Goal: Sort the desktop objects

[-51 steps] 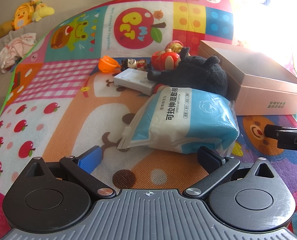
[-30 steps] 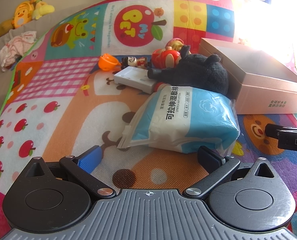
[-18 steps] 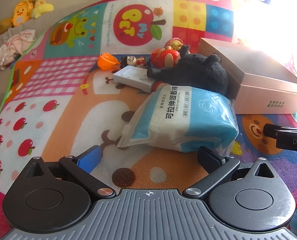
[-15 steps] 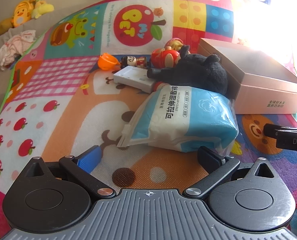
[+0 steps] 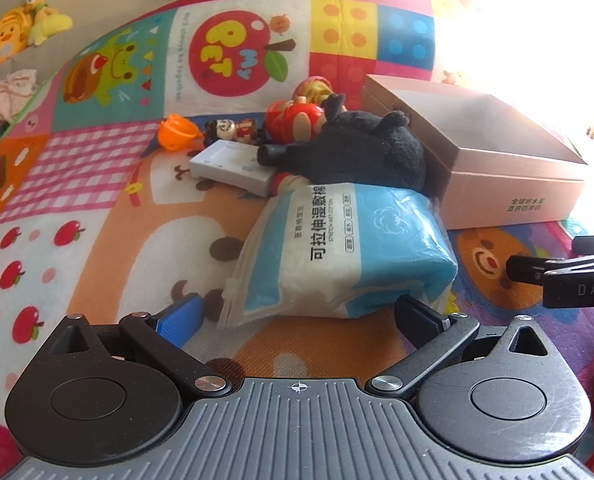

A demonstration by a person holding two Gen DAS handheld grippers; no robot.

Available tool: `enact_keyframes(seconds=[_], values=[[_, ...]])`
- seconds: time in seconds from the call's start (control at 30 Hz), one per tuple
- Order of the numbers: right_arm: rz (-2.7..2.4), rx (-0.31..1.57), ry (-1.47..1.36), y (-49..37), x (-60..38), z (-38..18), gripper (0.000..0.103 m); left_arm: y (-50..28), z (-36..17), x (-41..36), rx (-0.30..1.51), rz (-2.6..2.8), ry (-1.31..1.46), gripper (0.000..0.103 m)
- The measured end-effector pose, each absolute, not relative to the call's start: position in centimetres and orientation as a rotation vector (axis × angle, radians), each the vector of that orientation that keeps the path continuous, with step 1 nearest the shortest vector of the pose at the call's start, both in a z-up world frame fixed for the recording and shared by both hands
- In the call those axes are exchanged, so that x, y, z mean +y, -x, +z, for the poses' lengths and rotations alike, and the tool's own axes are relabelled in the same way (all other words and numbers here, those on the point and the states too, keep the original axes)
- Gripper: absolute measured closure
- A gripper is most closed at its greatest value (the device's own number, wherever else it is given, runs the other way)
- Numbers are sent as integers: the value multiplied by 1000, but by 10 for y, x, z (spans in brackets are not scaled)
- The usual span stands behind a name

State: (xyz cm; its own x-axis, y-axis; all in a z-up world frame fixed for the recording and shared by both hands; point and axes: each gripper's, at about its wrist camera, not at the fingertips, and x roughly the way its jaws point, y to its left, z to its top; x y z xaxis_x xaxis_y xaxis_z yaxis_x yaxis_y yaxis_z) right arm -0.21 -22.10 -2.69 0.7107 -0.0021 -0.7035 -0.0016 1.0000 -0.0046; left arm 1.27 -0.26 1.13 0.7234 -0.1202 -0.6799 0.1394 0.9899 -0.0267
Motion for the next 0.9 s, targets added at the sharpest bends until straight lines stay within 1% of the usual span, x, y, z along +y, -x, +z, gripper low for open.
enact_keyframes(seconds=[0.13, 0.2, 0.27, 0.4, 0.47, 0.5, 0.57, 0.63, 0.8, 0.83, 0.87, 0.9], values=[[40, 805, 40, -3, -221, -24, 0, -14, 19, -6, 712, -207, -19, 0], [137, 825, 63, -4, -218, -14, 0, -12, 21, -6, 689, -214, -39, 0], [199, 716, 96, 8, -209, 7, 0, -14, 21, -2, 669, -168, -77, 0], [284, 474, 290, 20, -172, 51, 0, -26, 21, 29, 662, 15, -79, 0], [318, 446, 310, 4, -156, 66, 1, -32, 21, 55, 676, 104, -23, 0], [334, 445, 309, -6, -148, 72, 2, -33, 22, 65, 680, 134, 8, 0], [358, 458, 340, -28, -126, 71, 17, -30, 24, 89, 679, 168, 83, 0], [365, 493, 365, -51, -106, 64, 19, -21, 26, 102, 669, 161, 128, 0], [358, 582, 390, -86, -80, 32, 19, 2, 24, 102, 680, 55, 146, 0], [357, 598, 393, -88, -78, 27, 21, 6, 24, 101, 681, 42, 150, 0], [359, 626, 391, -89, -76, 23, 27, 8, 24, 101, 679, 38, 156, 0], [370, 661, 376, -87, -76, 22, 31, 10, 25, 102, 675, 41, 165, 0]])
